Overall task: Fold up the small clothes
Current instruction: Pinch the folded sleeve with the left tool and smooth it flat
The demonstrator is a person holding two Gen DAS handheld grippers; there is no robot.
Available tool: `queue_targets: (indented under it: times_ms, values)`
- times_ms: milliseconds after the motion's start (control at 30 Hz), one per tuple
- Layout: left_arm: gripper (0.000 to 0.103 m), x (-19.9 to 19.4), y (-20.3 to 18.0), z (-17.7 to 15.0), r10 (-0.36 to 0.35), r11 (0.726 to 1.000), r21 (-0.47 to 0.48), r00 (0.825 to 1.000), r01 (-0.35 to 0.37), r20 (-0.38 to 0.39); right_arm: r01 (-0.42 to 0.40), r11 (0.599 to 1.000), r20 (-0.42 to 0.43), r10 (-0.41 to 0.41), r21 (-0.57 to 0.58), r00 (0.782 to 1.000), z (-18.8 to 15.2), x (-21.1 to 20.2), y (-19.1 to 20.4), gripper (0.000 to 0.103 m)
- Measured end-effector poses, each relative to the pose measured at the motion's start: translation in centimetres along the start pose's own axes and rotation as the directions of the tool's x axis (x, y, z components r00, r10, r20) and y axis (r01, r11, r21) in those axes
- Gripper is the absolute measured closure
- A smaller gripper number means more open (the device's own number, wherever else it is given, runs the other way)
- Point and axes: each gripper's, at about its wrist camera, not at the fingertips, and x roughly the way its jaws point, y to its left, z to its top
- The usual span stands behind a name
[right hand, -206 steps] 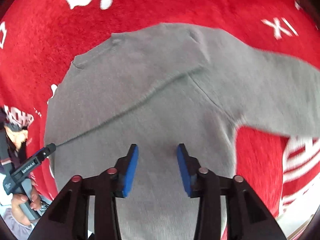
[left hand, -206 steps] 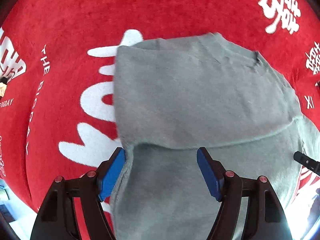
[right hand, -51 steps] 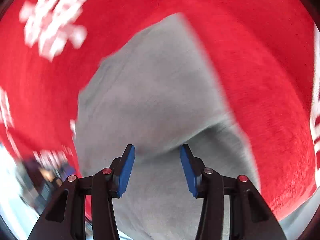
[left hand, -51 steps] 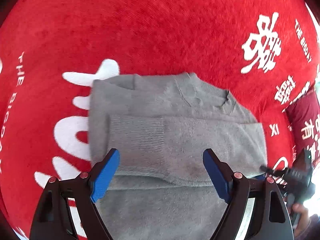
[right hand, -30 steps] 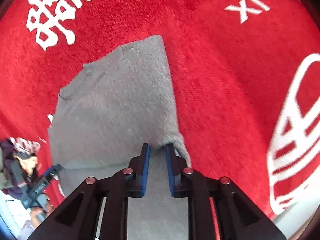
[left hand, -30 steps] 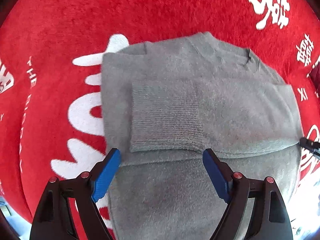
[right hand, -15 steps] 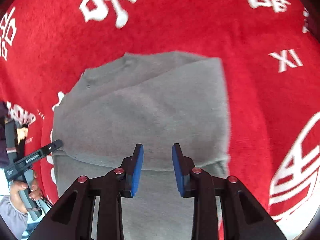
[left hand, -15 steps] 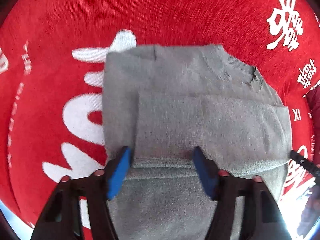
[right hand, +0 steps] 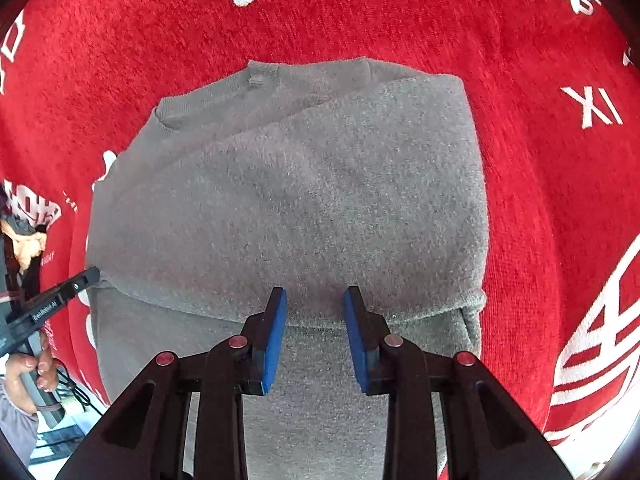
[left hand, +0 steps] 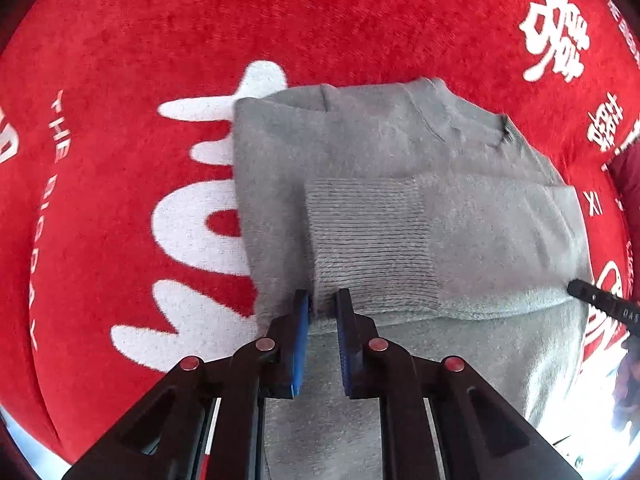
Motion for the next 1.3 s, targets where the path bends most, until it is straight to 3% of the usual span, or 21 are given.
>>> queue_targets:
  times_ms: [100, 367, 400, 433, 467, 533, 700, 833, 967, 1067, 1300]
  values:
    - [0.088, -0.7, 0.3, -0.1, 0.035, 0.999, -0.025, 0.999, -0.035, 0.005, 0.003, 1.000, 0.000, -0.003, -0.009, 1.000, 0.1, 0.2, 0.3, 0.069]
    - [0.084, -0.6, -1.3, -0.7, 0.109, 0.994, 0.019, 0.994, -0.109, -0.011, 0.011, 1.000, -0.003, -0.011, -0.013, 1.000, 0.3, 0.2, 0.6, 0.067]
    - [0.075, -0.6, -1.5, -0.7, 0.110, 0.994, 0.023, 0.994, -0.110, -0.015, 0.011, 1.000, -0.003, -0.011, -0.013, 1.000, 0.3, 0.2, 0.6, 0.067]
    - [0.043, -0.6, -1.7, -0.8, 0.101, 0.995, 0.024, 0.995, -0.101, -0.016, 0.011, 1.000, -0.004, -0.011, -0.013, 1.000, 0.3, 0.2, 0.6, 0.067]
    - [0.018, -0.5, -2.2, -0.7, 0.112, 0.993, 0.023, 0.994, -0.112, -0.012, 0.012, 1.000, -0.004, -0.012, -0.012, 1.000, 0.3, 0.1, 0.6, 0.067]
    - [0.017, -0.9, -2.9, -0.8, 0.142, 0.989, 0.036, 0.990, -0.142, 0.009, 0.010, 1.000, 0.000, -0.010, -0.011, 1.000, 0.4, -0.1, 0.8, 0.067]
    - [0.017, -1.0, -3.8, -1.3, 0.139, 0.989, 0.046, 0.990, -0.138, -0.014, -0.004, 1.000, -0.006, 0.004, -0.019, 1.000, 0.1, -0.5, 1.0, 0.067]
    - [0.017, -0.9, -4.8, -1.5, 0.139, 0.989, 0.049, 0.990, -0.138, -0.024, -0.009, 1.000, -0.008, 0.009, -0.024, 1.000, -0.3, -1.2, 0.9, 0.048]
    - [0.017, -0.9, -5.2, -1.9, 0.168, 0.985, 0.046, 0.985, -0.166, -0.038, -0.011, 1.000, -0.015, 0.010, -0.029, 1.000, -0.6, -2.0, 0.4, 0.047]
    - [0.017, -0.8, -6.0, -2.2, 0.145, 0.989, 0.038, 0.988, -0.143, -0.060, -0.013, 1.000, -0.022, 0.013, -0.022, 1.000, -0.8, -2.4, -0.3, 0.041]
    - [0.017, -1.1, -8.2, -2.6, 0.161, 0.987, 0.034, 0.985, -0.159, -0.067, -0.022, 1.000, -0.044, 0.023, 0.008, 0.999, -1.1, -2.8, -2.5, 0.040]
